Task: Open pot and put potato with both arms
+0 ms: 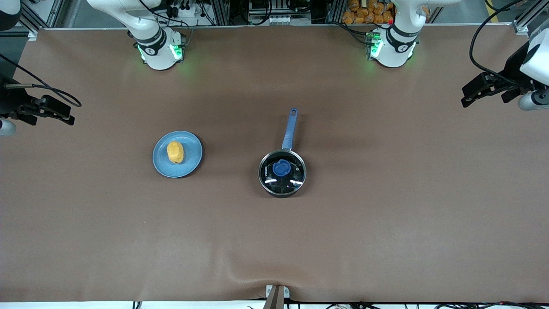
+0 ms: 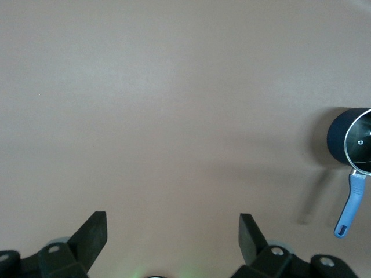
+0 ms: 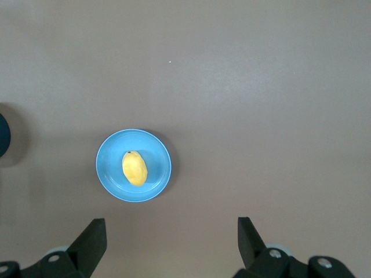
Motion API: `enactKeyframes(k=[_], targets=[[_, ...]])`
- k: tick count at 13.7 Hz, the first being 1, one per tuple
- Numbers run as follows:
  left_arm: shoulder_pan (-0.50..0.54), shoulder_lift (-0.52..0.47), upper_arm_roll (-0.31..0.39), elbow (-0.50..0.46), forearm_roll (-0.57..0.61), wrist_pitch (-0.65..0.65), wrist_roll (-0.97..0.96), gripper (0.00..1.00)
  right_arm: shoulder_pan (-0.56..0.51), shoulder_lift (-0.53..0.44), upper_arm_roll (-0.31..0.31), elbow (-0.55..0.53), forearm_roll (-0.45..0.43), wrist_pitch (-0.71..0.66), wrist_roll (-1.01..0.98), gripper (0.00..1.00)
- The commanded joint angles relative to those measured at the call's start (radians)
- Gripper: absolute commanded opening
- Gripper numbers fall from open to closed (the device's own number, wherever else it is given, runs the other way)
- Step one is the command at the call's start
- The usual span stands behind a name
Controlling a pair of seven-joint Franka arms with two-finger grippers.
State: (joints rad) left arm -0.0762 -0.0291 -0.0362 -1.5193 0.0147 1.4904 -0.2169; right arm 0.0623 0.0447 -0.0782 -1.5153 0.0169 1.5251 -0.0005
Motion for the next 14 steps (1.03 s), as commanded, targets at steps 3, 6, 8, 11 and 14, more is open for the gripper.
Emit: enactKeyframes(k=[3, 6, 8, 11, 14], targets=[[0.006, -0.002, -0.004, 0.014, 0.004, -0.018, 0.001, 1.0, -0.013, -0.02, 0.012, -0.017, 0.011, 0.003, 0.002, 1.0], [0.006, -0.002, -0.004, 0.013, 0.004, -0.018, -0.001, 1.0, -0.013, -0.02, 0.012, -0.019, 0.011, 0.003, 0.002, 1.0], [0.006, -0.002, -0.005, 0.013, 0.004, -0.018, -0.022, 1.0, -0.013, -0.02, 0.012, -0.019, 0.011, 0.003, 0.002, 1.0], [0.003, 0.0, -0.008, 0.013, 0.004, -0.018, -0.052, 1.0, -0.013, -0.02, 0.012, -0.019, 0.011, 0.003, 0.002, 1.0], [-0.007, 0.014, -0.01, 0.016, -0.01, -0.018, -0.065, 1.0, -0.013, -0.02, 0.012, -0.019, 0.011, 0.003, 0.002, 1.0]])
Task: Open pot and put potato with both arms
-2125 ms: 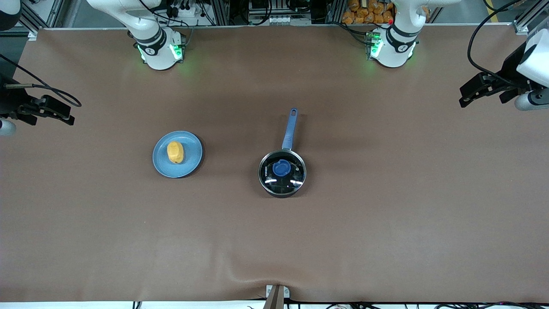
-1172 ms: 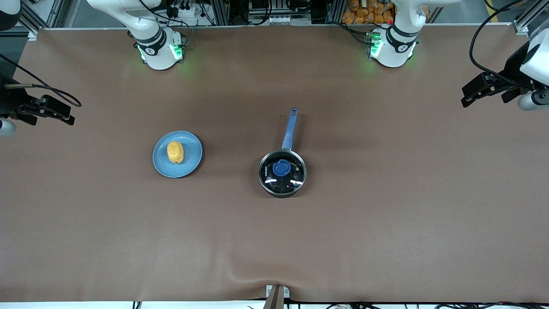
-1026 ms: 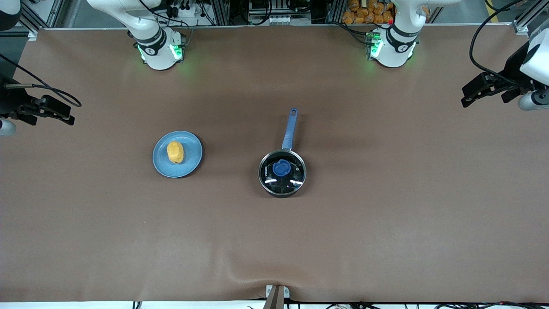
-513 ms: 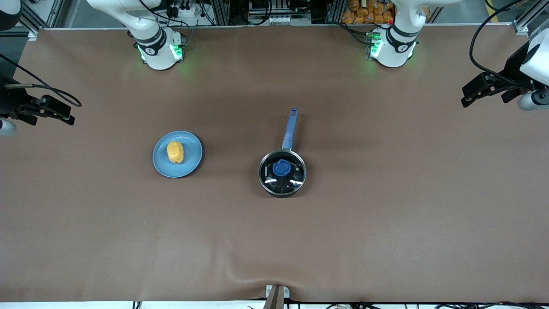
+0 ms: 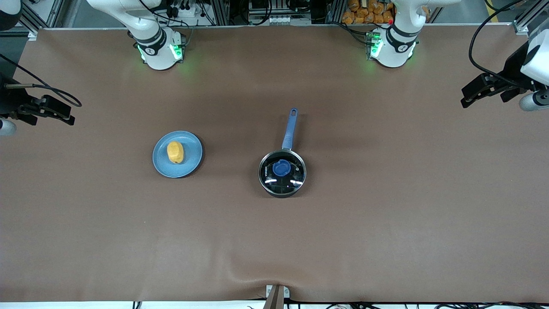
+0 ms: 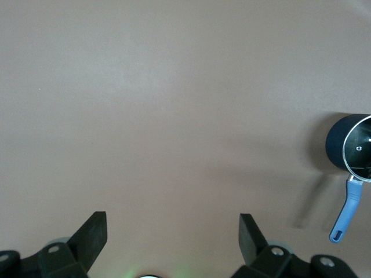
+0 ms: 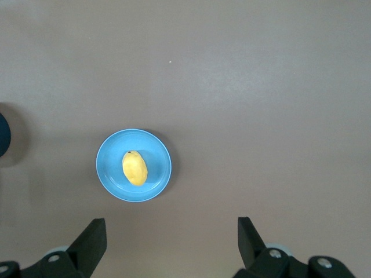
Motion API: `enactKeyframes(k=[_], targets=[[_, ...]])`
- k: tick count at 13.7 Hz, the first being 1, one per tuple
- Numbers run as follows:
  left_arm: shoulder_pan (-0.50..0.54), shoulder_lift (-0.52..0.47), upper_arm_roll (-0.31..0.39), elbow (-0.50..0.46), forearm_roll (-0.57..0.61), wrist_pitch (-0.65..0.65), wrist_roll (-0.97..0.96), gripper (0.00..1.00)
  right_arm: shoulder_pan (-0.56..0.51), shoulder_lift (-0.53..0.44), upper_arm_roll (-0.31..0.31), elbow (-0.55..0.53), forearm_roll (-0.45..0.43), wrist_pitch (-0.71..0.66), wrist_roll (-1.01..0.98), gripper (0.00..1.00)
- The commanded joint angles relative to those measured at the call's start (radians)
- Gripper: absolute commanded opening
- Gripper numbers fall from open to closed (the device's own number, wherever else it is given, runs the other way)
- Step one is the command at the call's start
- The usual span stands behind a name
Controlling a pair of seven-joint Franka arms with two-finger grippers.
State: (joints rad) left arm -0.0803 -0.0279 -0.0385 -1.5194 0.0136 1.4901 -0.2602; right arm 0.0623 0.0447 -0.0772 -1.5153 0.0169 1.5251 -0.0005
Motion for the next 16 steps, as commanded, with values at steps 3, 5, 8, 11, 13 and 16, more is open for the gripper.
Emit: enactKeyframes(k=[3, 5, 8, 11, 13, 16], targets=[[-0.01, 0.022, -0.008, 0.016, -0.036, -0.011, -0.028, 1.0, -0.013, -0.02, 0.011, -0.019, 0.011, 0.003, 0.002, 1.0], [-0.015, 0.051, -0.011, 0.018, -0.046, -0.008, -0.03, 1.0, -0.013, -0.02, 0.011, -0.019, 0.011, 0.003, 0.002, 1.0], [-0.036, 0.068, -0.011, 0.019, -0.047, 0.01, -0.051, 1.0, -0.013, -0.023, 0.011, -0.035, 0.011, 0.009, 0.002, 1.0], [-0.058, 0.08, -0.012, 0.019, -0.046, 0.016, -0.091, 1.0, -0.013, -0.023, 0.011, -0.034, 0.011, 0.009, 0.002, 1.0], [-0.068, 0.083, -0.023, 0.019, -0.043, 0.042, -0.105, 1.0, -0.013, -0.023, 0.011, -0.034, 0.011, 0.007, 0.002, 1.0], [-0.078, 0.105, -0.026, 0.018, -0.044, 0.055, -0.108, 1.0, -0.013, -0.023, 0.01, -0.034, 0.011, 0.007, 0.002, 1.0]])
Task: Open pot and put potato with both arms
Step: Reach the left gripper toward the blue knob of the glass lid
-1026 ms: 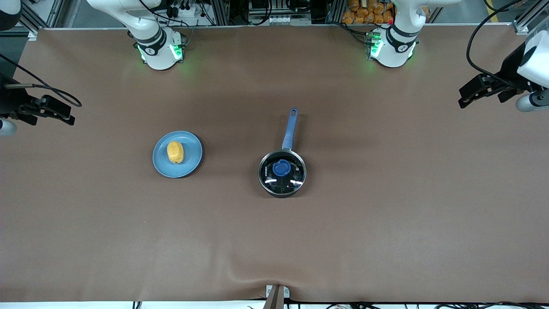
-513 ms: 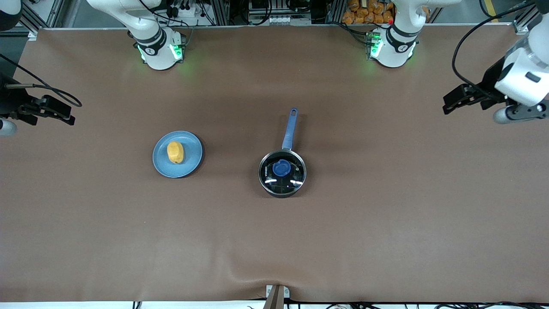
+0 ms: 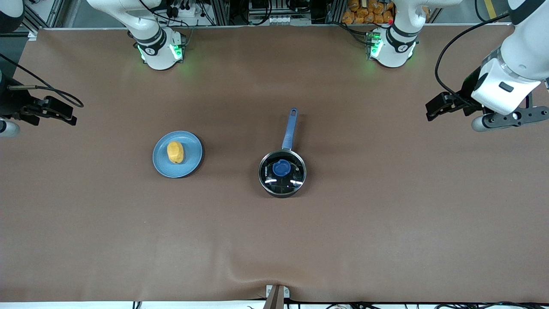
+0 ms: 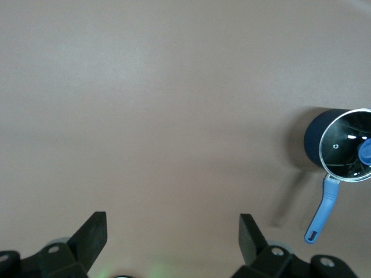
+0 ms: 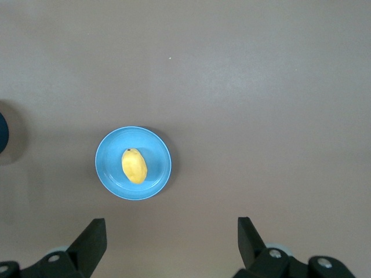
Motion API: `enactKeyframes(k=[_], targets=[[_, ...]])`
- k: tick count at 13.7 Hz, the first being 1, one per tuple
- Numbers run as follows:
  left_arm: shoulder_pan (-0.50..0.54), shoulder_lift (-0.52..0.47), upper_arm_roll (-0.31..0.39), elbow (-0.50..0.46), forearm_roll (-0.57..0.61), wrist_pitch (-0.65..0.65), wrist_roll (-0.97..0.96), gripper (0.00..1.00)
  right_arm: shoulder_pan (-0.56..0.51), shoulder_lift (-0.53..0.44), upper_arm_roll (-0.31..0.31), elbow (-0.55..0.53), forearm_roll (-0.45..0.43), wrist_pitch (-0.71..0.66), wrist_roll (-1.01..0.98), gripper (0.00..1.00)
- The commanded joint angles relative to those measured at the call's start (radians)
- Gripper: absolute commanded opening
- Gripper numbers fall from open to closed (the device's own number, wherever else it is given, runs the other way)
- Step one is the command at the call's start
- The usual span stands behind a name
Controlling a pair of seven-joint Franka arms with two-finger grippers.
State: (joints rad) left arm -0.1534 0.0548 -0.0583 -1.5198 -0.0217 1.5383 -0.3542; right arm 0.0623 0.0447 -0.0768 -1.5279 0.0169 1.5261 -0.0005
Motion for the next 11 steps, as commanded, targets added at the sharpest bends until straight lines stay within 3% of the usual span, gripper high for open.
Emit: enactKeyframes(k=[1, 5, 11], targets=[[-0.014, 0.022, -0.006, 0.018, -0.007, 0.006, -0.02, 1.0, -0.013, -0.023, 0.009, -0.023, 0.011, 0.006, 0.002, 1.0], [-0.044, 0.052, -0.014, 0.02, -0.001, 0.008, -0.107, 1.0, -0.013, -0.023, 0.009, -0.023, 0.011, 0.006, 0.002, 1.0], [-0.1, 0.16, -0.023, 0.104, -0.001, 0.009, -0.141, 1.0, -0.015, -0.023, 0.009, -0.021, 0.011, 0.008, 0.002, 1.0]])
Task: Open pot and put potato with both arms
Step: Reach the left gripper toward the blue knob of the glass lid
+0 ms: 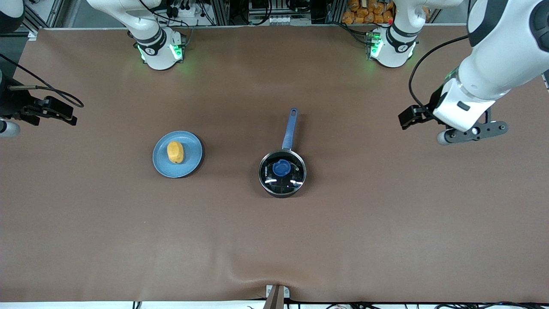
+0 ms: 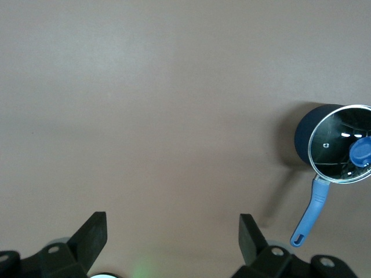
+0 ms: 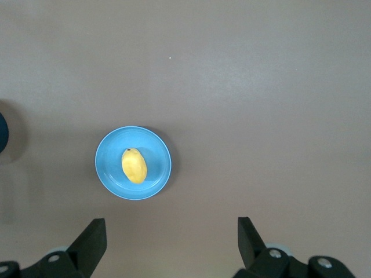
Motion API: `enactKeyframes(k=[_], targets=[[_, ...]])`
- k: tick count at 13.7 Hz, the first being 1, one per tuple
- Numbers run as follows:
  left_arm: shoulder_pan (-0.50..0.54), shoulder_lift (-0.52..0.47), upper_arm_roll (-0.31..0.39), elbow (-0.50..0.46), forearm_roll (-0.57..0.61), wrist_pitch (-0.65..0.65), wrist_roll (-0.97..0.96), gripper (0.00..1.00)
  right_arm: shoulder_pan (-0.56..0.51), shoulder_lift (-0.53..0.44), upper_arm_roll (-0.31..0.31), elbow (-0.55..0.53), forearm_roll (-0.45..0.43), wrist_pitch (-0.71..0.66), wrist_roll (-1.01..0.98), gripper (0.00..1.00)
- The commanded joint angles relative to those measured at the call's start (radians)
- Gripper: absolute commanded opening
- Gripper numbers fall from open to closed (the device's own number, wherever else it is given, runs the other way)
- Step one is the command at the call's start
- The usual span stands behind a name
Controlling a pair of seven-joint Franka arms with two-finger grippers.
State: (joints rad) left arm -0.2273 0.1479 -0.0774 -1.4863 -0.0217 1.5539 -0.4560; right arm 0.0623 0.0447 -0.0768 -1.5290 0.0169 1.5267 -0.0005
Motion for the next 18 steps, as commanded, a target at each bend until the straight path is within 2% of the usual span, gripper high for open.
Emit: enactKeyframes(k=[1, 3, 8, 12, 16, 18], targets=[[-0.046, 0.099, -0.004, 0.098, -0.001, 0.0, -0.083, 1.0, -0.013, -0.023, 0.009, -0.02, 0.011, 0.007, 0.002, 1.0], [-0.095, 0.154, -0.002, 0.135, -0.001, 0.044, -0.186, 1.0, -0.013, -0.023, 0.009, -0.02, 0.011, 0.007, 0.002, 1.0], [-0.213, 0.272, -0.001, 0.159, -0.003, 0.21, -0.409, 1.0, -0.013, -0.022, 0.009, -0.022, 0.011, 0.007, 0.002, 1.0], [-0.325, 0.407, 0.013, 0.23, -0.001, 0.287, -0.646, 1.0, -0.013, -0.022, 0.009, -0.022, 0.011, 0.009, 0.002, 1.0], [-0.366, 0.482, 0.015, 0.236, -0.001, 0.399, -0.772, 1.0, -0.013, -0.022, 0.009, -0.031, 0.011, 0.012, 0.002, 1.0], [-0.383, 0.541, 0.015, 0.293, -0.001, 0.408, -0.832, 1.0, -0.015, -0.022, 0.009, -0.04, 0.011, 0.02, 0.002, 1.0]])
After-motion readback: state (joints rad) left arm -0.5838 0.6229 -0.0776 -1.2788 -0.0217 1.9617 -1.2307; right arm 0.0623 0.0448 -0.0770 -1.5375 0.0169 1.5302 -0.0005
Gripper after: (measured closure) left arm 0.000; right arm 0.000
